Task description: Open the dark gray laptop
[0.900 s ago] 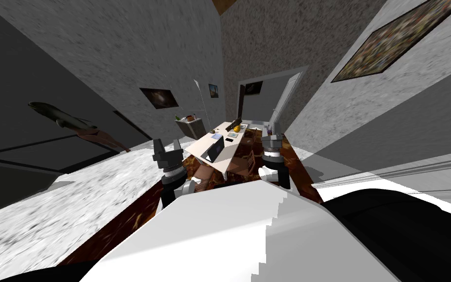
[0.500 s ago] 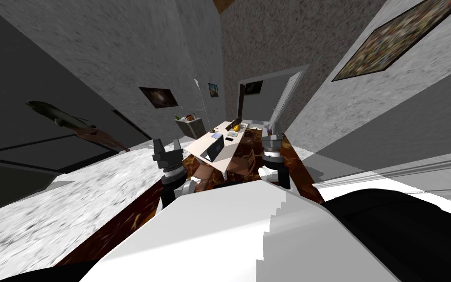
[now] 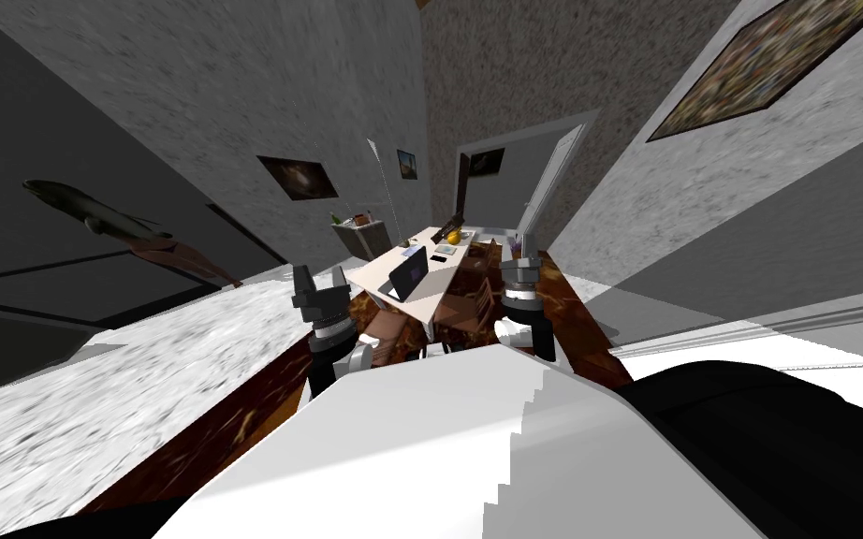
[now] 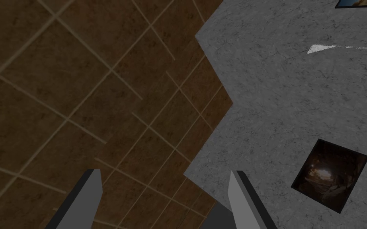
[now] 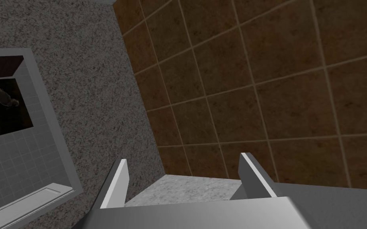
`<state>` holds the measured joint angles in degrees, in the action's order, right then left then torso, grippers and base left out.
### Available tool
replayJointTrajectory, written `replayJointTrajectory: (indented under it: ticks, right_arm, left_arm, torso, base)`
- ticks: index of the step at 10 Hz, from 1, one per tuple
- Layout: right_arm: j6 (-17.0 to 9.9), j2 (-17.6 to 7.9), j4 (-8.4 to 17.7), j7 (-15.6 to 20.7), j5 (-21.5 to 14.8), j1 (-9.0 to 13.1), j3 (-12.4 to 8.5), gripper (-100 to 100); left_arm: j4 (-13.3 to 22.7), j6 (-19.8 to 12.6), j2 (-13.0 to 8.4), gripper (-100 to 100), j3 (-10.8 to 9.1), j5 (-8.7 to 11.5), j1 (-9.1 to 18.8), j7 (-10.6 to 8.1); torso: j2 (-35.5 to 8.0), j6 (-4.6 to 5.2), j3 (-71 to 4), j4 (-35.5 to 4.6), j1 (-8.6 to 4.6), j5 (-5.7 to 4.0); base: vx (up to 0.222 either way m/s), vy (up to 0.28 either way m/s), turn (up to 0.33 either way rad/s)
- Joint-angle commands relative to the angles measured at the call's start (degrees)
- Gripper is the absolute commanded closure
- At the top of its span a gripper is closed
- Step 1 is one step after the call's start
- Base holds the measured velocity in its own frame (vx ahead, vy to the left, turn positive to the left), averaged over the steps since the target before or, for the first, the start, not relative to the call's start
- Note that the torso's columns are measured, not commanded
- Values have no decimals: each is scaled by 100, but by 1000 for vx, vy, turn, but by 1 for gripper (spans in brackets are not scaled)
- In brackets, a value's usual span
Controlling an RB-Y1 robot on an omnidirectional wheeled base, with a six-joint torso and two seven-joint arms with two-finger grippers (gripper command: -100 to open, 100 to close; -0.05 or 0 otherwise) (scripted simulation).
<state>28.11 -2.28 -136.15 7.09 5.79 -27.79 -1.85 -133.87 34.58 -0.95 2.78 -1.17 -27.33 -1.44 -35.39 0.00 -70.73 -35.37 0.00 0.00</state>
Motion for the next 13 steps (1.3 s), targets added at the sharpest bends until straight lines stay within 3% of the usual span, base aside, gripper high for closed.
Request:
replayJointTrajectory:
  ticks: [1, 3, 10, 13]
  right_arm:
    - [0, 0, 0, 0, 0, 0, 0, 0]
    - [-1, 0, 3, 0, 0, 1, 0, 0]
    - [-1, 0, 3, 0, 0, 0, 0, 0]
    - [-1, 0, 3, 0, 0, -1, 0, 0]
  left_arm:
    - [3, -146, -262, -100, -5, -61, 26, -42]
    - [3, -349, -496, -100, -13, -149, 63, -104]
    - [-18, -1412, -1221, -100, -63, -643, 261, -465]
    - [-25, -1805, -1398, -100, -82, -809, 328, -590]
  torso:
    - [-423, 0, -846, -423, 0, 0]
    - [-692, 0, -1338, -675, 23, 7]
    - [-692, 0, -1382, -692, 4, 1]
    - [-684, 0, -1387, -690, -7, -1]
  base:
    - [-45, 47, -7]
    - [-84, 81, -16]
    - [-46, 59, -6]
    - [-28, 48, -2]
